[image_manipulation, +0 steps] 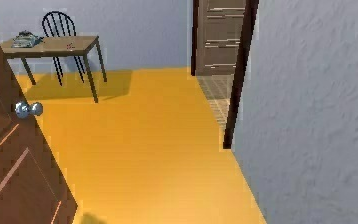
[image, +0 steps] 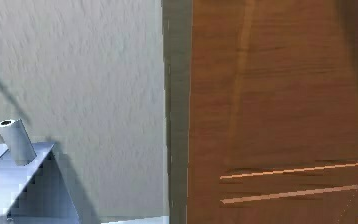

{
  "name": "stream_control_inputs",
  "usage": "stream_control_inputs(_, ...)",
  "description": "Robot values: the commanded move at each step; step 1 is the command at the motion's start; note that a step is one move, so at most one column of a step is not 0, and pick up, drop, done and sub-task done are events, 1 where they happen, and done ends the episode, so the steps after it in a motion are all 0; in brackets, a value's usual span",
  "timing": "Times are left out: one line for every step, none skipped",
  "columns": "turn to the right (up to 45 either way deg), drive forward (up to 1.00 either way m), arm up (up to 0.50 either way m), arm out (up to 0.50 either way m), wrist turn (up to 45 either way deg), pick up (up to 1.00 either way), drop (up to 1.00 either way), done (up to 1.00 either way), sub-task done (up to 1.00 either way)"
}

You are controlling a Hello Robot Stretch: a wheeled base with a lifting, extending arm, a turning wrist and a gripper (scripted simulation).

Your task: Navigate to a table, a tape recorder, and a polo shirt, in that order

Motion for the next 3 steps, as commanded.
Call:
stream_control_inputs(-6.0, 0.0, 0.0, 0.0, 0.0, 0.0, 0.0, 0.0, 0.0)
stream_control_inputs(0.0, 0.15, 0.0, 0.0, 0.0, 0.0, 0.0, 0.0, 0.0)
stream_control_inputs(-45.0, 0.0, 0.0, 0.0, 0.0, 0.0, 0.0, 0.0, 0.0)
